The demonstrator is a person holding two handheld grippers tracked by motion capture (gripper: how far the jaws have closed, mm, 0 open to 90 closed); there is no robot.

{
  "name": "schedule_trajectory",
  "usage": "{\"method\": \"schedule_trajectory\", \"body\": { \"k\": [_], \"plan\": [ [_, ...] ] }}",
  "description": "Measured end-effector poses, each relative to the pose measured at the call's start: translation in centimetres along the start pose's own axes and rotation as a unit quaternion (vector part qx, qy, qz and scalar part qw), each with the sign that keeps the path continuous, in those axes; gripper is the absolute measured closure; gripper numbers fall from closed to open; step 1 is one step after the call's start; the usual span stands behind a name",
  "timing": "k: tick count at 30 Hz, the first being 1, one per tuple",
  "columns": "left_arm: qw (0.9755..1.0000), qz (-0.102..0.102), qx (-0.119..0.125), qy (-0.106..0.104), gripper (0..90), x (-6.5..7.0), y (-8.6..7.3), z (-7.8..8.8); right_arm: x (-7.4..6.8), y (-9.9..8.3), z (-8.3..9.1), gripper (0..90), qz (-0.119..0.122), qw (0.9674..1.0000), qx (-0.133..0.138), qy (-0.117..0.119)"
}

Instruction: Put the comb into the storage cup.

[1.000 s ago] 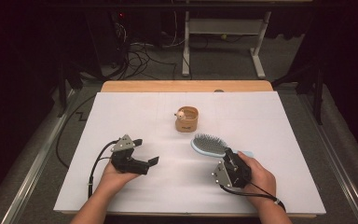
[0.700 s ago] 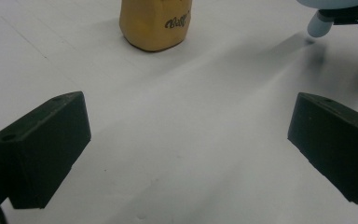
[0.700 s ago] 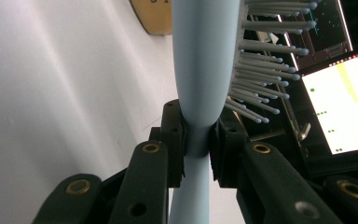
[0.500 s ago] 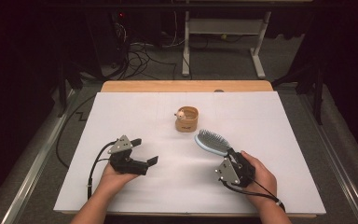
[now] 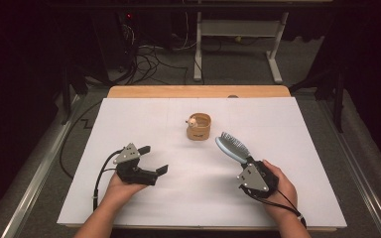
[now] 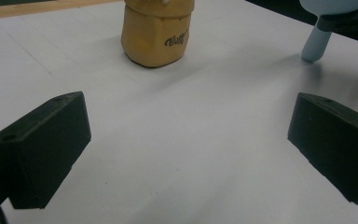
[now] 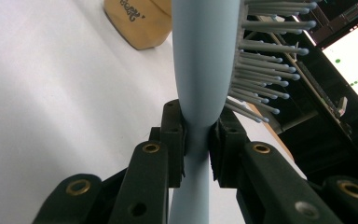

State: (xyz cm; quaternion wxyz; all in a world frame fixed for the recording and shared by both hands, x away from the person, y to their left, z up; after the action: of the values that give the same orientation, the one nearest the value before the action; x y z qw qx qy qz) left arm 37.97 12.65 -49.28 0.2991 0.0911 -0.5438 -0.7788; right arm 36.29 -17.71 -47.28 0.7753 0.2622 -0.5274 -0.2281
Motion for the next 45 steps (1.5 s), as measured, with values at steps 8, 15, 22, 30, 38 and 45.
{"method": "schedule_trajectory", "body": {
  "k": [8, 15, 22, 30, 38, 45],
  "plan": [
    [1.0, -0.001, 0.005, -0.002, 0.0, 0.1, 0.1, 0.1, 0.5, 0.2, 0.2, 78.5, -0.023, 0.9997, 0.007, -0.002],
    [0.9999, -0.003, 0.011, -0.001, 0.0, 0.2, 0.2, -0.1, 0.8, 0.3, 0.3, 78.5, -0.061, 0.9979, 0.018, 0.009],
    [0.9999, -0.01, 0.012, 0.001, 0.0, 0.5, 0.3, -0.1, 1.4, 0.1, 0.4, 78.6, -0.104, 0.9941, 0.024, 0.018],
    [0.9998, -0.011, 0.015, 0.0, 0.0, 0.6, 0.3, 0.0, 1.7, 0.1, 0.5, 78.5, -0.136, 0.99, 0.031, 0.025],
    [0.9997, -0.013, 0.021, -0.001, 0.0, 0.6, 0.3, 0.1, 2.2, -0.1, 0.8, 78.5, -0.173, 0.9836, 0.037, 0.035],
    [0.9996, -0.013, 0.025, -0.002, 0.0, 0.6, 0.4, 0.1, 2.5, -0.3, 0.9, 78.5, -0.204, 0.9771, 0.042, 0.041]
  ]
}}
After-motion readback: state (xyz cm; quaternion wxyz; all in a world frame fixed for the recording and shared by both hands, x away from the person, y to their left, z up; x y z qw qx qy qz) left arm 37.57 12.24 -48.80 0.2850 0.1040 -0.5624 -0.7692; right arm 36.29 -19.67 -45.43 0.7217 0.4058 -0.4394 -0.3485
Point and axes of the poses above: each handheld gripper's, and its own axes: z roughly backward along the jaws, y roughly out of its top, x roughly to its right, the point moved 8 cm from there along -z, roughly forward along the jaws, and after that the axes turned 5 degrees about -y, right-handed, at the moved point
